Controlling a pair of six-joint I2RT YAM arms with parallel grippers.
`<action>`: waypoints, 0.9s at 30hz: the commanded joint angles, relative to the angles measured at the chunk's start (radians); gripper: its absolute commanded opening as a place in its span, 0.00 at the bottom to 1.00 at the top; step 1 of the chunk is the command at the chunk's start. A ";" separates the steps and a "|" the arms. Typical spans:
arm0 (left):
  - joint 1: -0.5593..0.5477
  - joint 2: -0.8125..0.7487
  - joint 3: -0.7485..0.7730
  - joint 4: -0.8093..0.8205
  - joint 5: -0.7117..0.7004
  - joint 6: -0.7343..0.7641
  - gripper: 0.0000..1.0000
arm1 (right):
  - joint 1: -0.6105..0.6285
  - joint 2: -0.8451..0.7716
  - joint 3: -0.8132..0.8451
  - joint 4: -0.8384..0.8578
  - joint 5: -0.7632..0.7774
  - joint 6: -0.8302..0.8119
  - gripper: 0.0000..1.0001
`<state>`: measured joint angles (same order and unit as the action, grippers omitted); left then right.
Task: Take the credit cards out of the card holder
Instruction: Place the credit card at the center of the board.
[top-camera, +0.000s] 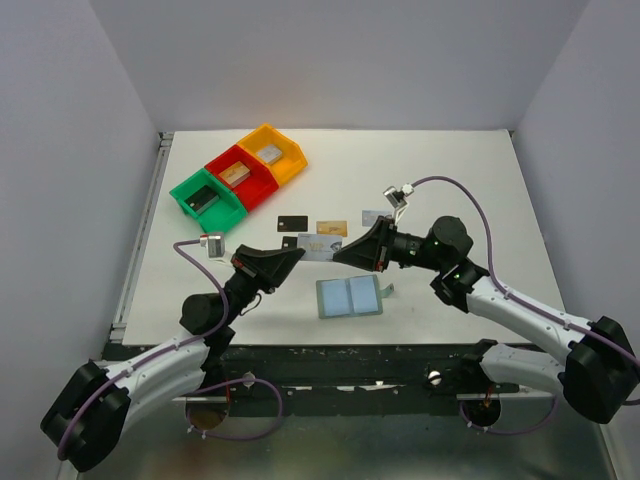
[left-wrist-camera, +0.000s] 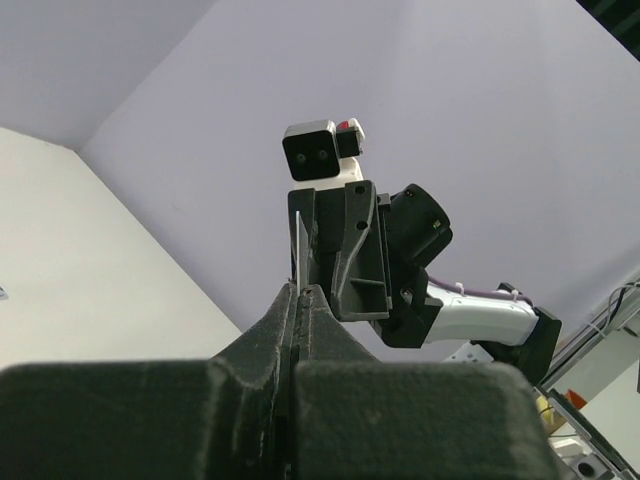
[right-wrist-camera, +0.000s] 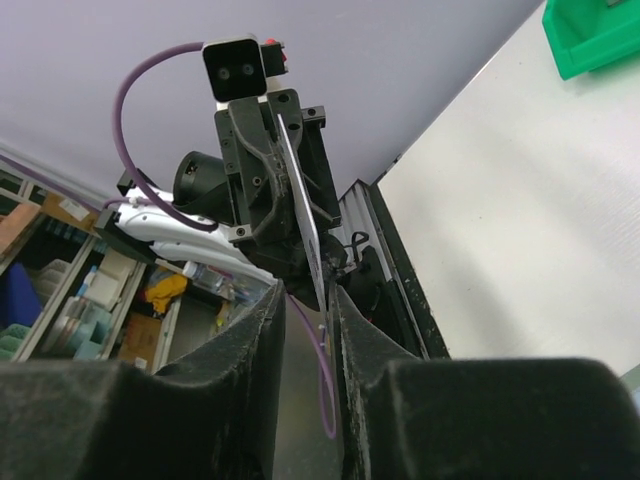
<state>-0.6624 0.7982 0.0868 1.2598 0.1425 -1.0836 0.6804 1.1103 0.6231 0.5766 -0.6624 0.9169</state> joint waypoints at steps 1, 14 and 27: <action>-0.002 0.016 0.002 0.089 0.006 -0.012 0.00 | -0.001 0.000 -0.005 0.051 -0.026 0.002 0.29; -0.002 -0.057 -0.005 -0.051 -0.047 -0.036 0.99 | -0.045 -0.050 0.012 -0.117 -0.032 -0.058 0.00; 0.007 -0.432 0.137 -1.006 -0.305 0.110 0.99 | -0.407 0.144 0.158 -0.808 0.099 -0.317 0.00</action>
<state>-0.6601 0.3748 0.1814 0.5968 -0.0788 -1.0271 0.3252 1.1248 0.7486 -0.0406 -0.6098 0.6670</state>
